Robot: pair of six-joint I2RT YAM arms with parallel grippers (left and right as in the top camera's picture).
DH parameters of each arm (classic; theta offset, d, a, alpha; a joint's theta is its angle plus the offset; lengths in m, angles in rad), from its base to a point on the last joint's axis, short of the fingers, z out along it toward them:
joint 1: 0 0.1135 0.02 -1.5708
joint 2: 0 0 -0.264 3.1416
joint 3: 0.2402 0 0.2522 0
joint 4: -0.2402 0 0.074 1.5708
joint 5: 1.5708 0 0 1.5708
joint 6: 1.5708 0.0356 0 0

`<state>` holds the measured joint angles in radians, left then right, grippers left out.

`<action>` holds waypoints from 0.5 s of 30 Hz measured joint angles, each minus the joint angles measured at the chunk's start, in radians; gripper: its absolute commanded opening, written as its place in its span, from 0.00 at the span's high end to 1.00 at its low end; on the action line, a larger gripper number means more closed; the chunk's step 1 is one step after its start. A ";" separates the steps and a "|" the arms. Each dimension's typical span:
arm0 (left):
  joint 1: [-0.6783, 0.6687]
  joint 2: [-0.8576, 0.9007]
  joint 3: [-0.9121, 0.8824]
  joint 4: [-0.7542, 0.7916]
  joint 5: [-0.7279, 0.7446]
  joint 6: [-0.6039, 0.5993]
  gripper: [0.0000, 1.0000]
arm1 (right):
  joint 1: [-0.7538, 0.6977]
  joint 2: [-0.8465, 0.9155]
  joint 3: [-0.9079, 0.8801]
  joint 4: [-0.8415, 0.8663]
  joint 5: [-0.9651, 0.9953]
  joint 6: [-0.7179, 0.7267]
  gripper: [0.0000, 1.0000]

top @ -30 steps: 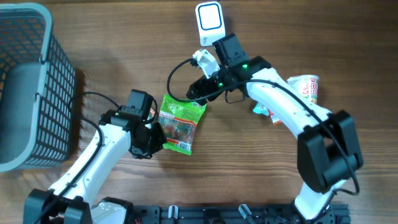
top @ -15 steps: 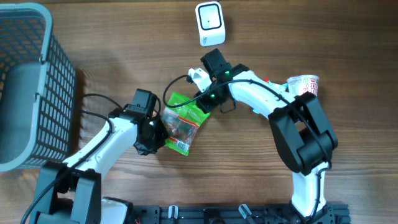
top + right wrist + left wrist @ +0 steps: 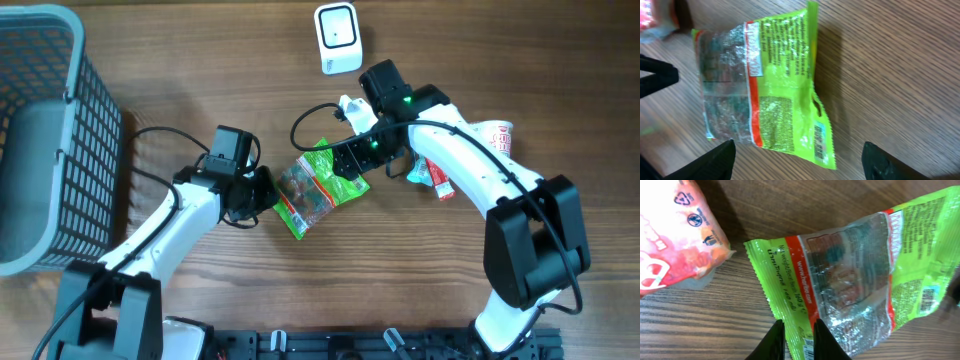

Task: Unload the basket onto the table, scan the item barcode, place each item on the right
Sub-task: 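Grasp the green snack bag with both grippers from either side, then hand the green snack bag to the right gripper, withdraw left gripper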

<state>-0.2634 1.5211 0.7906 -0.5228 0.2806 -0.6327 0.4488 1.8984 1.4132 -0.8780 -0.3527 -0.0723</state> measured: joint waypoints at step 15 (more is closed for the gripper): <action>-0.054 0.132 0.002 0.056 0.006 0.003 0.88 | 0.100 0.112 -0.001 0.124 0.024 0.133 0.27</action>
<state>-0.3172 1.6531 0.7925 -0.4664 0.2863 -0.6292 0.5491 2.0106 1.4124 -0.7544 -0.3283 0.0605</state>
